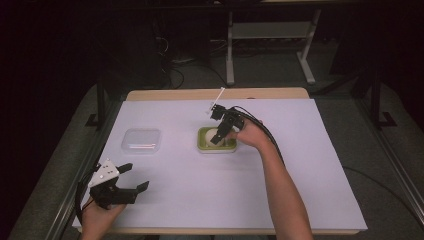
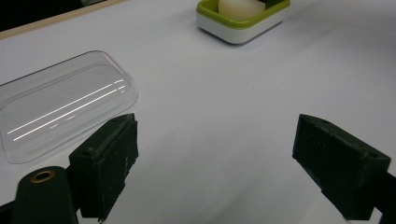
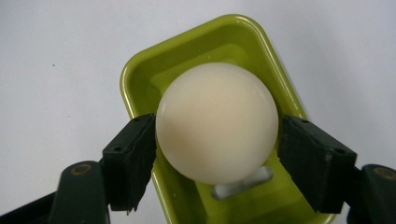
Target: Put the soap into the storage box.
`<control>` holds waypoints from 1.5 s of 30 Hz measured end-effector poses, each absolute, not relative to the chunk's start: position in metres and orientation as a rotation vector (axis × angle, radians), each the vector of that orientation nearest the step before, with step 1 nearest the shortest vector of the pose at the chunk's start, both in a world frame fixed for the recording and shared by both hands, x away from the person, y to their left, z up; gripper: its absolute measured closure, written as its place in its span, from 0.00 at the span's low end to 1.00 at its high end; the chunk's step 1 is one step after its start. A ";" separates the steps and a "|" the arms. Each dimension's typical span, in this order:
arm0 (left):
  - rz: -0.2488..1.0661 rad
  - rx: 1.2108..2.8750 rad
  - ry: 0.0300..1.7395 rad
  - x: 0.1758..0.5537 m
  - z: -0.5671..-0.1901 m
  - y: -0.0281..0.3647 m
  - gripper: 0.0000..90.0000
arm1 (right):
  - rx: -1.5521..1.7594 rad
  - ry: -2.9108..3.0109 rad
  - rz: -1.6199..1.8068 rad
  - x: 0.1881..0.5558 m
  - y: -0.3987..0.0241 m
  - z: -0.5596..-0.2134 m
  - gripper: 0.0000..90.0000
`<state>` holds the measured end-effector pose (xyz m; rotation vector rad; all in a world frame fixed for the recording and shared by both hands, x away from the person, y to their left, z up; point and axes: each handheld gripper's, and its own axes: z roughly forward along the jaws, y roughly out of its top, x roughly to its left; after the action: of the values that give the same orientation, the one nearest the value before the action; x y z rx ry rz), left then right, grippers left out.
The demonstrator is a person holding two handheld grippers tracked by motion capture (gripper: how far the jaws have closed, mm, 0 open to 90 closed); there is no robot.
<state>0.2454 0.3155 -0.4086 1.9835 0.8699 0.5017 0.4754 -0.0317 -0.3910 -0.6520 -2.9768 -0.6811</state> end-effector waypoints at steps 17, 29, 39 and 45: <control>0.495 1.990 0.876 0.246 -0.409 0.315 0.15 | -0.675 -2.955 -0.735 0.465 -0.053 -0.381 0.27; 0.489 1.992 0.875 0.246 -0.410 0.314 0.15 | -0.701 -2.921 -0.816 0.453 -0.077 -0.377 0.26; 0.479 1.991 0.879 0.246 -0.410 0.314 0.16 | -0.679 -2.922 -0.867 0.443 -0.085 -0.373 0.26; 0.463 1.992 0.885 0.247 -0.410 0.314 0.16 | -0.704 -2.898 -0.851 0.435 -0.093 -0.376 0.25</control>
<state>0.2469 0.3140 -0.4101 1.9924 0.8851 0.4632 0.4350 -0.0925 -0.3757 -0.7044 -2.8981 -0.8511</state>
